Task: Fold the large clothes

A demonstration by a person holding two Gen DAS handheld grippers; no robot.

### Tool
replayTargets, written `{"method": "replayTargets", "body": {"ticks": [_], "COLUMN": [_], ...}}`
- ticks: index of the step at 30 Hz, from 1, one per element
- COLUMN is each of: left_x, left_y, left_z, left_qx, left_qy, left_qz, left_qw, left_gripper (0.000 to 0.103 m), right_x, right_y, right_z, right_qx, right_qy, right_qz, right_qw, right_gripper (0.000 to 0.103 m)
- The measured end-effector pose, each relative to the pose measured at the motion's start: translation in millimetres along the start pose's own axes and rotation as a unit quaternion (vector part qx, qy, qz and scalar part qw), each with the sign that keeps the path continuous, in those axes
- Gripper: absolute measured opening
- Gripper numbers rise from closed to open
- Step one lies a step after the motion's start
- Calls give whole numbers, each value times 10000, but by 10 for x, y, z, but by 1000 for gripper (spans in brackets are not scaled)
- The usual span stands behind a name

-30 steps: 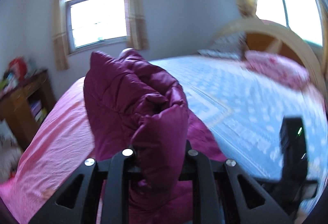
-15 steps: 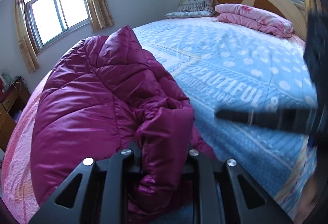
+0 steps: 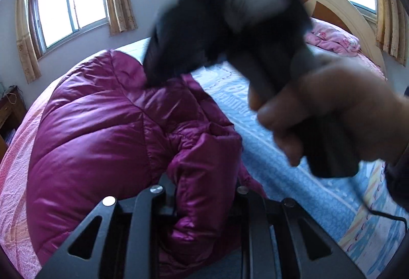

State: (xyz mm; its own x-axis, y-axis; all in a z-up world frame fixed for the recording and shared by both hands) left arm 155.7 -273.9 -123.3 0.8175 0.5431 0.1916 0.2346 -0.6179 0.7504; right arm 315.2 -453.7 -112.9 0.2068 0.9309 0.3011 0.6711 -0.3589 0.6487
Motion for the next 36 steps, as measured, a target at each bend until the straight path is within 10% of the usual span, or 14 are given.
{"method": "replayTargets", "body": {"ticks": [10,17,20,26,36], "left_x": [82,962,1420,1657,1468], "left_y": [-48,197,562,1223,533], "left_z": [-573,-1216,-1016,-166,649], "left_qx": [-305,-897,-814,-477,527], "left_qy": [-533,-458,401,605,858], "left_qz": [-446,-1352,-1373,-1390,-1435], "left_qw": [9971,9857,9864,9873,9845], "left_gripper": [36,53,57,57,68], "right_x": [-376,-350,-320,-323,-356], "right_y": [-251,-263,-274,-269,-286], "right_z": [244,225,197,207,192], "right_qx": [-33,-116,-179,-223,-235], "right_qy": [531,653,514,470,766], "right_qz": [833,934,842,840,1049], "right_qw": [9951,9934,9950,9951,9913], "right_gripper": [5,5,5,5,5]}}
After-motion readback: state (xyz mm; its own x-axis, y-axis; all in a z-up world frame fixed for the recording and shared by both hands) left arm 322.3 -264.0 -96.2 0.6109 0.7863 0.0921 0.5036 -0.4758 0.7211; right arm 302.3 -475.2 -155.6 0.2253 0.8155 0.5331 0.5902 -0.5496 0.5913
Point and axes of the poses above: each gripper's, at about its wrist camera, not at the fingertips, and z roughly the way its jaws point, x to its left, y to its top, the point moved 8 cm from there along z, roughly the way its jaws point, and after that the axes turned 7 degrees about z, right-handed, at the moved point
